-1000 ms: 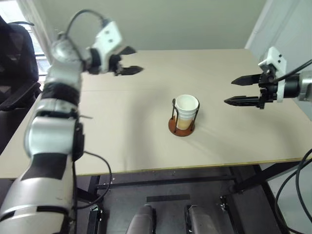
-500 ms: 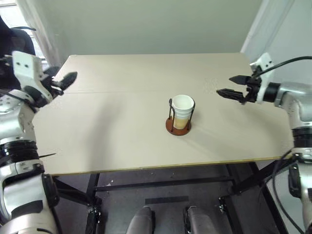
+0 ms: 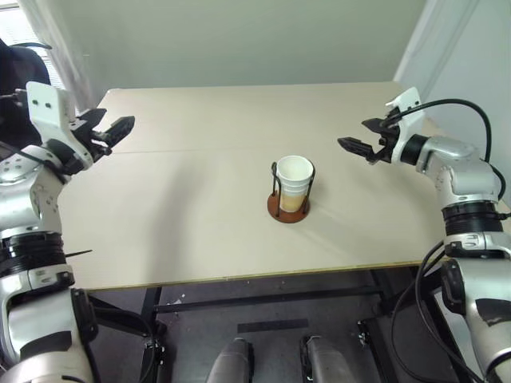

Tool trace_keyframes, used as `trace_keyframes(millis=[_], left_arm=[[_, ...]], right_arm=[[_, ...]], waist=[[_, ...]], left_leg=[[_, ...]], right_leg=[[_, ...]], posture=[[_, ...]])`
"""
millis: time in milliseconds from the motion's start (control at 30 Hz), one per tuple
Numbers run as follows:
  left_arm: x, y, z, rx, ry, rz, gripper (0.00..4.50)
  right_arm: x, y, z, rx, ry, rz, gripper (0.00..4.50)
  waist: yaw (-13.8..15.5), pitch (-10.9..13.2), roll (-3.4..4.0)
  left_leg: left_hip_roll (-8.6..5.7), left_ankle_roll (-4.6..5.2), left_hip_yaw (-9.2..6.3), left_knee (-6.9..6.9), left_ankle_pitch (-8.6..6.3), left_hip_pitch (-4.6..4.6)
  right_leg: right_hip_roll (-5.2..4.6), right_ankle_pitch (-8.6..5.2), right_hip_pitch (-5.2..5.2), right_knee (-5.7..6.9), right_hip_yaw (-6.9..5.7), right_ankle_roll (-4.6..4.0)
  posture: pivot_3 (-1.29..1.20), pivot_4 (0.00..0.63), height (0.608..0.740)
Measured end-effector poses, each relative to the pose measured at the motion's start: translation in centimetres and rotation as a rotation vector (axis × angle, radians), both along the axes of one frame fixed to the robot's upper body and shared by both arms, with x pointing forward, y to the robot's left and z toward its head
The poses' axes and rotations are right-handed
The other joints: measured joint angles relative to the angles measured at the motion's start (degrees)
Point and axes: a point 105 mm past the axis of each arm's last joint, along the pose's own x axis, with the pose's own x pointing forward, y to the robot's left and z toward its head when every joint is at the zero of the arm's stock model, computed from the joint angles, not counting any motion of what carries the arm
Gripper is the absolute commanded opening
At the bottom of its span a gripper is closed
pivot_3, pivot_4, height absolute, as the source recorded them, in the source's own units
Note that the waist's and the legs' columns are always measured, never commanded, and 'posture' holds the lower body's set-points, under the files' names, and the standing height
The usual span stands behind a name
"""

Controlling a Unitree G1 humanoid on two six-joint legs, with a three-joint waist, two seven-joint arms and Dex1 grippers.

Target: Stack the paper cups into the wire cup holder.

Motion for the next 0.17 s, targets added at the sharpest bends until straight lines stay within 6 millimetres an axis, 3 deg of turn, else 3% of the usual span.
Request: trace_keyframes(millis=[167], left_arm=[[-0.22, -0.11, 0.11, 0.008, 0.000, -0.005, 3.25]], right_arm=[[-0.59, 0.26, -0.51, -0.017, 0.007, 0.011, 4.45]], waist=[[0.0, 0.0, 0.00]], left_leg=[[0.01, -0.02, -0.02, 0.00, -0.17, -0.05]], right_leg=[[0.00, -0.06, -0.03, -0.06, -0.04, -0.08]], posture=[[0.00, 0.150, 0.740]])
